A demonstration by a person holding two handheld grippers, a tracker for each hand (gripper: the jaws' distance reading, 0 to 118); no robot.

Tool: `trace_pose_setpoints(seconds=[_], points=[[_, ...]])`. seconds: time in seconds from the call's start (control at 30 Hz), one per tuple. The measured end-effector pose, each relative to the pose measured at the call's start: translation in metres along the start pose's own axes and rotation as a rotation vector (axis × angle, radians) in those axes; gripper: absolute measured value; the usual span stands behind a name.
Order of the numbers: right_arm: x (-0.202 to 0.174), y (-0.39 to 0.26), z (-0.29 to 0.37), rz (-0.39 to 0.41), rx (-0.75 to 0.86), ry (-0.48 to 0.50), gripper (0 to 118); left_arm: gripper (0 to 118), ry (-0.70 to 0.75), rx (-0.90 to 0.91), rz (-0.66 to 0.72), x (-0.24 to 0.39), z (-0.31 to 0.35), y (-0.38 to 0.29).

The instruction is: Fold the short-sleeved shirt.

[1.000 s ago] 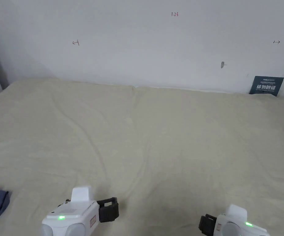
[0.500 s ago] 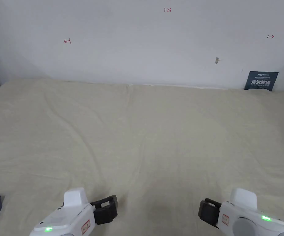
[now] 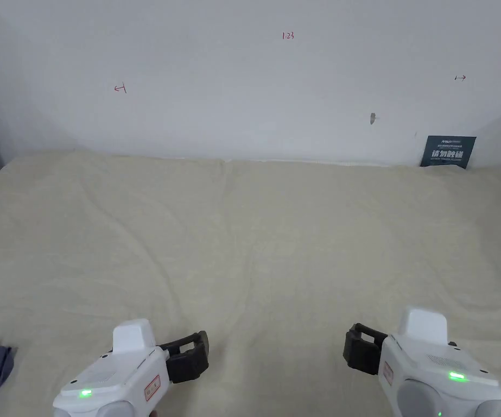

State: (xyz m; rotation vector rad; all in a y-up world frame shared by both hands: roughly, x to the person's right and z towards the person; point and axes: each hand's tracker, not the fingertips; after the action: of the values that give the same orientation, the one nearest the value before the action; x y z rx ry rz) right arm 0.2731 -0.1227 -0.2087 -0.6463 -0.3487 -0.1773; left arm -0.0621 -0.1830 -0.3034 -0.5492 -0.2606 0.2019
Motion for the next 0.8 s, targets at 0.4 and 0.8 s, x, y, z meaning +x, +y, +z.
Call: trace_pose_setpoints(seconds=[0.4, 0.8], points=[[0.020, -0.018, -0.002, -0.057, 0.339, 0.157, 118, 118, -0.004, 0.032, 0.012, -0.003, 0.007, 0.005], [0.020, -0.030, 0.036, 0.094, 0.631, 0.103, 118, 118, -0.021, 0.228, -0.017, 0.010, 0.040, 0.015]])
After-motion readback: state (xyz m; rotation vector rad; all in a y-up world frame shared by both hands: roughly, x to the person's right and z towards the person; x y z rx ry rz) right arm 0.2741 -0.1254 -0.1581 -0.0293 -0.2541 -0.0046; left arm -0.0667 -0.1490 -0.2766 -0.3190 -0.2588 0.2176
